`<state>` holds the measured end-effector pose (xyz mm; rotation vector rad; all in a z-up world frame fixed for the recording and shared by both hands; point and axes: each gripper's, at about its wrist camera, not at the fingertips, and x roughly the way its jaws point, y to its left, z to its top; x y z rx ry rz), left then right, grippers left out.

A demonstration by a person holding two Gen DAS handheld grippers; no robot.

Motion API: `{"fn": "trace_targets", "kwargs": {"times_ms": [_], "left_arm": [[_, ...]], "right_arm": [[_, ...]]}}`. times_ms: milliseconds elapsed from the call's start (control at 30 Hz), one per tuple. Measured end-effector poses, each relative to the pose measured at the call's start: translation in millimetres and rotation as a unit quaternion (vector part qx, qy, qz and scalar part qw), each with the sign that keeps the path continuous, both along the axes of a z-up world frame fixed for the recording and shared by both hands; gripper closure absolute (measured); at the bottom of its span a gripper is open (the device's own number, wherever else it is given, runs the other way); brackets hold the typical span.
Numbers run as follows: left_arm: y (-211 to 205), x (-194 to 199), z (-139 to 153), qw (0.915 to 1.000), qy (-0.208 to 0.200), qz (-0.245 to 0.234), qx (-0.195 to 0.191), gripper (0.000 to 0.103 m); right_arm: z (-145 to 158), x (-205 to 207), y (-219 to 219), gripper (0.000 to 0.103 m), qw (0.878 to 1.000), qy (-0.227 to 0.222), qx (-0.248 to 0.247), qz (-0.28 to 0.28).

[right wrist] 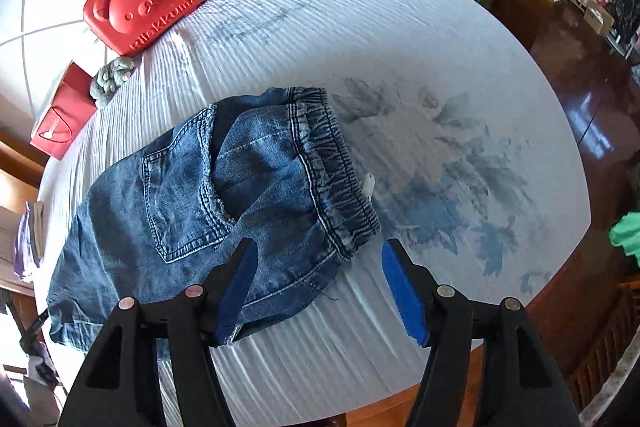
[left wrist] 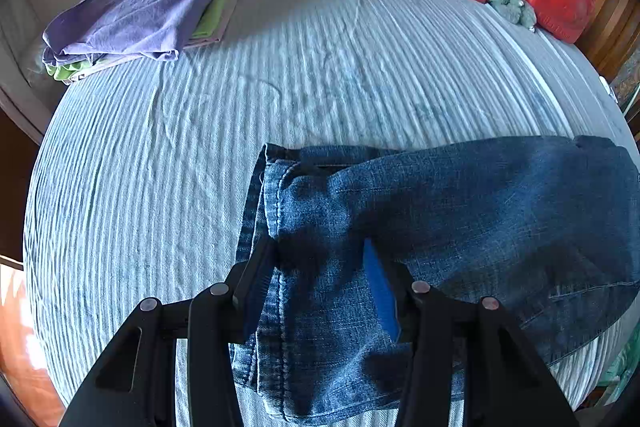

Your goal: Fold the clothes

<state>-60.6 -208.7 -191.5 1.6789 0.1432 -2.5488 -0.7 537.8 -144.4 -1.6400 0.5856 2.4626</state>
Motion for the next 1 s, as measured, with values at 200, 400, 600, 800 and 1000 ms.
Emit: {"fn": "trace_targets", "kwargs": {"times_ms": [200, 400, 600, 800, 1000], "left_arm": [[11, -3, -1, 0.9995, -0.006, -0.006, -0.029, 0.08], [10, -6, 58, 0.995, 0.064, -0.01, -0.076, 0.095], [-26, -16, 110, 0.9905, 0.105, 0.007, -0.089, 0.098], [-26, -7, 49, 0.9994, 0.034, 0.002, -0.007, 0.091], [-12, 34, 24, 0.9997, 0.014, 0.0, 0.019, 0.061]], "right_arm": [[-25, 1, 1, 0.039, 0.998, -0.01, -0.044, -0.038], [-17, -24, -33, 0.09, 1.0, -0.018, 0.021, -0.009], [64, 2, -35, 0.091, 0.996, 0.075, 0.044, -0.004], [-12, 2, -21, 0.079, 0.998, -0.038, 0.025, -0.033], [-20, 17, -16, 0.075, 0.998, -0.021, 0.0, -0.064]]}}
